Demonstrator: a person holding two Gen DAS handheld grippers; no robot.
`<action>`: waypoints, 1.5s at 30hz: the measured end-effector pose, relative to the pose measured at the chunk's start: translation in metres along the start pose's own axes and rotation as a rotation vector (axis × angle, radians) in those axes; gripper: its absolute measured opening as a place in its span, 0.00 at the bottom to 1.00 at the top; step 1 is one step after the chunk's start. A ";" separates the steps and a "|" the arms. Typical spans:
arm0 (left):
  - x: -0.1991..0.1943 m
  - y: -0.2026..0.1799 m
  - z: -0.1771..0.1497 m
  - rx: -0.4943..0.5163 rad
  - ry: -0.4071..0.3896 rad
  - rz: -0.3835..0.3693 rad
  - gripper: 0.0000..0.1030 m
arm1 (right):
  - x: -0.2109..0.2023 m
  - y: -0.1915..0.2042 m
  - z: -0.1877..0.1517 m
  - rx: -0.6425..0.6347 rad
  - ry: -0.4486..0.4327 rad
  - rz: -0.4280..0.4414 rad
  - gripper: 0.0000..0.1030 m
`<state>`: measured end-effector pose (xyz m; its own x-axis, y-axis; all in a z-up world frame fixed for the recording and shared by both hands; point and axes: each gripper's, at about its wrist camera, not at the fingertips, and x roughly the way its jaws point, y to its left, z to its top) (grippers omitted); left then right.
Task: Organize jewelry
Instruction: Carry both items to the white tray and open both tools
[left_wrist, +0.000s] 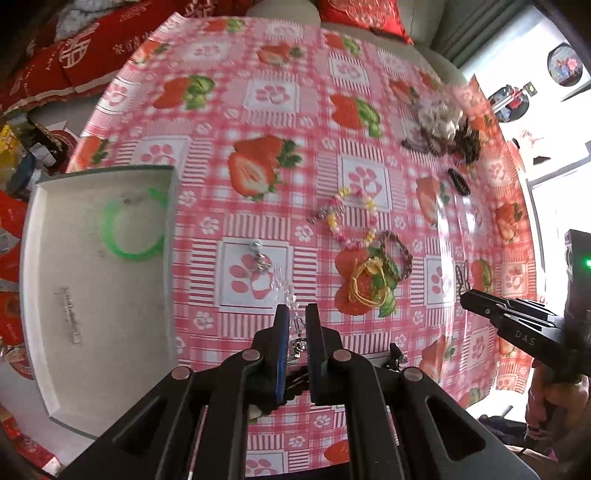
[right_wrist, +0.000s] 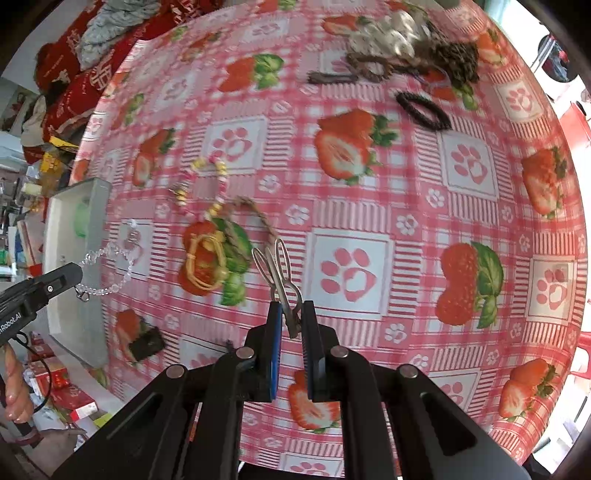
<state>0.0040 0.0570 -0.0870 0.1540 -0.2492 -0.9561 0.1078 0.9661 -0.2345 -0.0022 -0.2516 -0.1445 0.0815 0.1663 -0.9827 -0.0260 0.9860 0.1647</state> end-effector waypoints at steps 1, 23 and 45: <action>-0.007 0.005 0.000 -0.008 -0.015 0.000 0.13 | -0.001 0.004 -0.003 -0.007 -0.005 0.004 0.11; -0.065 0.156 -0.050 -0.260 -0.142 0.110 0.13 | -0.007 0.215 0.035 -0.371 -0.041 0.151 0.10; 0.018 0.199 -0.074 -0.305 -0.039 0.283 0.13 | 0.121 0.318 0.082 -0.482 0.116 0.029 0.11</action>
<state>-0.0445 0.2499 -0.1639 0.1735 0.0321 -0.9843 -0.2386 0.9711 -0.0104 0.0815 0.0831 -0.2042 -0.0374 0.1643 -0.9857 -0.4862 0.8587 0.1616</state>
